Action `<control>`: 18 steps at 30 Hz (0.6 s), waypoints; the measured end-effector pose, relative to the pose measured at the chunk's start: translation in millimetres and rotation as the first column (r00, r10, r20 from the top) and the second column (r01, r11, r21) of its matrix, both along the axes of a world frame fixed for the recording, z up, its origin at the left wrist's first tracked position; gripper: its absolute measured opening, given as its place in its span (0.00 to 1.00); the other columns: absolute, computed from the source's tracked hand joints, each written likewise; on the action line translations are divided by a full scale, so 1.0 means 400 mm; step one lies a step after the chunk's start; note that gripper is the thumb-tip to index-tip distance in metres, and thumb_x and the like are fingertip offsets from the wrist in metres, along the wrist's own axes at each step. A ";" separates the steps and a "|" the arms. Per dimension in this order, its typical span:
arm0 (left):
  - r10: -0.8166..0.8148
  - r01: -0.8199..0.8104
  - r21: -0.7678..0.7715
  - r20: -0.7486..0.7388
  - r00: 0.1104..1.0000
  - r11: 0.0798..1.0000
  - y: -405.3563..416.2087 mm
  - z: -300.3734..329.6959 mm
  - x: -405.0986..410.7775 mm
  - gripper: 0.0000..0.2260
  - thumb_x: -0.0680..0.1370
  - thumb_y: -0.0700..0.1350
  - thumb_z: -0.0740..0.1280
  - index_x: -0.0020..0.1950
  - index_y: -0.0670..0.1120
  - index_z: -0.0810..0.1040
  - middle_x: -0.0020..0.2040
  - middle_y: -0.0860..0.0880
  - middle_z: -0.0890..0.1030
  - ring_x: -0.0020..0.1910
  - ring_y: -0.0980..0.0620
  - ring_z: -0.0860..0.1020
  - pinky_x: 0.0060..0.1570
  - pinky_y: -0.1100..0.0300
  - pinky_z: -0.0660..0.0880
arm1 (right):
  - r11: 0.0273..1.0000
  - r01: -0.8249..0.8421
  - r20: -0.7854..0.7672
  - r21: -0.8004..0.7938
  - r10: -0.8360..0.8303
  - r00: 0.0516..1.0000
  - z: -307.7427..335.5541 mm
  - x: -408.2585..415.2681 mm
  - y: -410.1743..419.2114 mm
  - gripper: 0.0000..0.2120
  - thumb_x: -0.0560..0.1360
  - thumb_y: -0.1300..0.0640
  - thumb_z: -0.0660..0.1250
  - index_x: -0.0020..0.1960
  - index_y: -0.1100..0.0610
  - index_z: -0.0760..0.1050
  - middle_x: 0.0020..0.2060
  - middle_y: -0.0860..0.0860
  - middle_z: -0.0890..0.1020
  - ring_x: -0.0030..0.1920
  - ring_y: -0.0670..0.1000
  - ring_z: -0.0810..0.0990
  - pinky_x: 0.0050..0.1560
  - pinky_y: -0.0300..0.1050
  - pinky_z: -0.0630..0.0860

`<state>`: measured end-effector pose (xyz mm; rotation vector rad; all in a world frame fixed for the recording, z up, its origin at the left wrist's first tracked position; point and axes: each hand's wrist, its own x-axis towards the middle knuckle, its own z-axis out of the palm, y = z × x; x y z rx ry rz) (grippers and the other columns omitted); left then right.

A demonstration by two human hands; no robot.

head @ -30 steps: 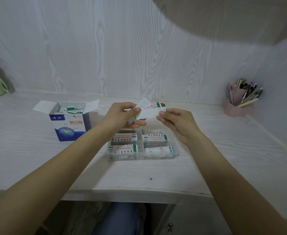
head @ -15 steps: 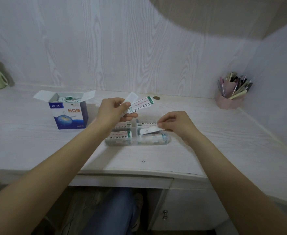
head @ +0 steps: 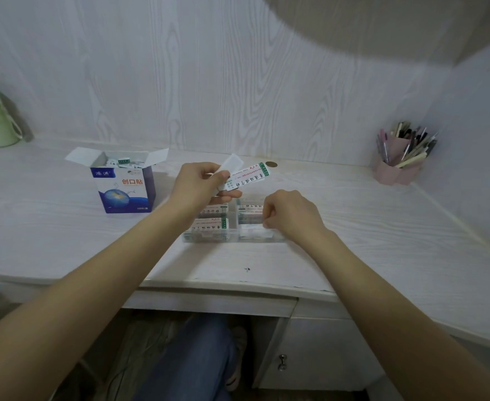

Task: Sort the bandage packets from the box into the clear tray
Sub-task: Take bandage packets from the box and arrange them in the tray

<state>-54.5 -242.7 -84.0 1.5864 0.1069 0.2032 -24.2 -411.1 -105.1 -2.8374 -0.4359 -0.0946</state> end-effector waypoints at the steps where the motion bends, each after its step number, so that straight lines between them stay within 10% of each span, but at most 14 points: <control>1: -0.003 0.003 0.003 0.000 1.000 1.000 -0.001 0.000 0.000 0.05 0.80 0.38 0.62 0.46 0.41 0.76 0.44 0.44 0.82 0.37 0.49 0.84 0.35 0.64 0.80 | 1.000 0.024 0.005 0.018 -0.024 1.000 0.005 0.000 -0.004 0.05 0.71 0.61 0.68 0.42 0.52 0.77 0.45 0.51 0.82 0.48 0.54 0.78 0.39 0.42 0.67; 18: -0.042 0.040 0.047 0.031 0.999 0.998 -0.008 0.005 -0.009 0.06 0.80 0.38 0.63 0.44 0.42 0.77 0.41 0.47 0.82 0.35 0.50 0.84 0.36 0.62 0.81 | 0.960 0.197 -0.206 -0.197 -0.237 0.950 0.061 0.003 0.022 0.15 0.73 0.53 0.71 0.49 0.55 0.65 0.43 0.51 0.71 0.45 0.54 0.71 0.43 0.45 0.66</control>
